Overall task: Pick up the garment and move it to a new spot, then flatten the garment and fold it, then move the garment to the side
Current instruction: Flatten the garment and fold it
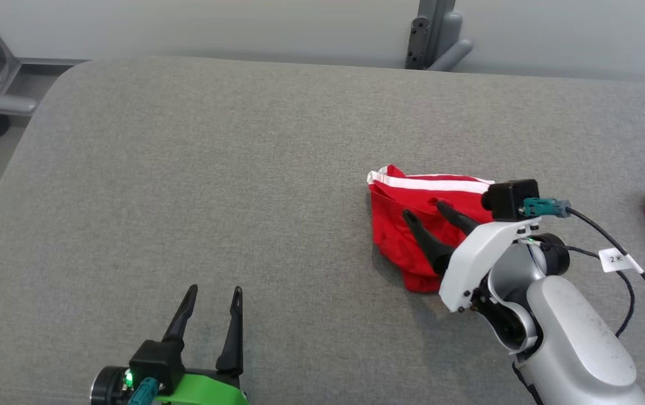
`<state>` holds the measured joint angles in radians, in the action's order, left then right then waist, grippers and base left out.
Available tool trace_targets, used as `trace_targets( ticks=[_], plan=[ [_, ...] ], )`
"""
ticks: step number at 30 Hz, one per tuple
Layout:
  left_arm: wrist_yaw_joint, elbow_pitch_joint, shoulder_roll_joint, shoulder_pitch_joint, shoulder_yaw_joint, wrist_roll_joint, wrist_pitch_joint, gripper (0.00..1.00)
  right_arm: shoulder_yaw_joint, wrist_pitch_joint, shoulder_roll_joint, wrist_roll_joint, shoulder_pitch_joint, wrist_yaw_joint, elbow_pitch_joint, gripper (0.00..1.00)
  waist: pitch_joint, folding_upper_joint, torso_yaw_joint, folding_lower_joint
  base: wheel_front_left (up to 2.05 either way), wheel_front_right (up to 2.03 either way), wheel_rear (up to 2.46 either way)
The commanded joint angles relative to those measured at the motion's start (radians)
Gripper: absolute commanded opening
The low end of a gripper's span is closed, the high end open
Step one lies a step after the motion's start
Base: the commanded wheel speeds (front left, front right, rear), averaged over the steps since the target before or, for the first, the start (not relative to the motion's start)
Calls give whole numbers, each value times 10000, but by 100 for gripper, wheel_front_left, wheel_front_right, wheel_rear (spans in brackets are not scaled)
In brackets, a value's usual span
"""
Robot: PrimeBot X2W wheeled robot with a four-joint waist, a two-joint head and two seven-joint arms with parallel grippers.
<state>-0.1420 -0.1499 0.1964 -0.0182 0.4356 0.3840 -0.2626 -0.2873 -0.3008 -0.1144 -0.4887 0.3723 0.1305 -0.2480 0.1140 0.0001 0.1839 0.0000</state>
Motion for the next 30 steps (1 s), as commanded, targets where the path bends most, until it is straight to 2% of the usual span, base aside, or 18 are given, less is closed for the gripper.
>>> trace_targets(
  ticks=[1, 10, 18, 19, 20, 21, 25, 30],
  plan=[
    [-3, 32, -12, 175, -114, -54, -22, 100, 50, 138, -105, 77, -240, 1, 191, 100, -176, -1, -352, 0, 0, 0, 0],
    [93, 294, -11, 725, -995, -366, -22, 100, 1108, 1511, -858, 1049, -1654, 1, 1552, 100, -519, -1, -1114, 0, 0, 0, 0],
    [301, 377, -144, 974, -1535, -780, -22, 100, 2781, 3471, -911, 2162, -2876, 1, 1065, 100, -677, -1, -1229, 0, 0, 0, 0],
    [340, 378, -174, 975, -1604, -842, -22, 100, 2932, 3711, -892, 2325, -2950, 1, 893, 96, -681, -1, -1233, 0, 0, 0, 0],
    [383, 377, -205, 987, -1669, -914, -22, 100, 3011, 3892, -871, 2420, -3024, 1, 697, 33, -685, -1, -1233, 0, 0, 0, 0],
    [427, 373, -245, 1007, -1714, -980, -22, 100, 3082, 4023, -761, 2331, -3062, 1, 475, 0, -687, -1, -1230, 0, 0, 0, 0],
    [580, 391, -374, 1025, -1841, -1161, -22, 100, 3133, 4302, -704, 2297, -2850, -2, -4, 0, -625, -1, -1165, 0, 0, 0, 0],
    [865, 523, -588, 658, -1961, -1390, -22, 100, 2705, 4445, -772, 2292, -1854, -1, -374, 0, -179, -1, -890, 0, 0, 0, 0]
  ],
)
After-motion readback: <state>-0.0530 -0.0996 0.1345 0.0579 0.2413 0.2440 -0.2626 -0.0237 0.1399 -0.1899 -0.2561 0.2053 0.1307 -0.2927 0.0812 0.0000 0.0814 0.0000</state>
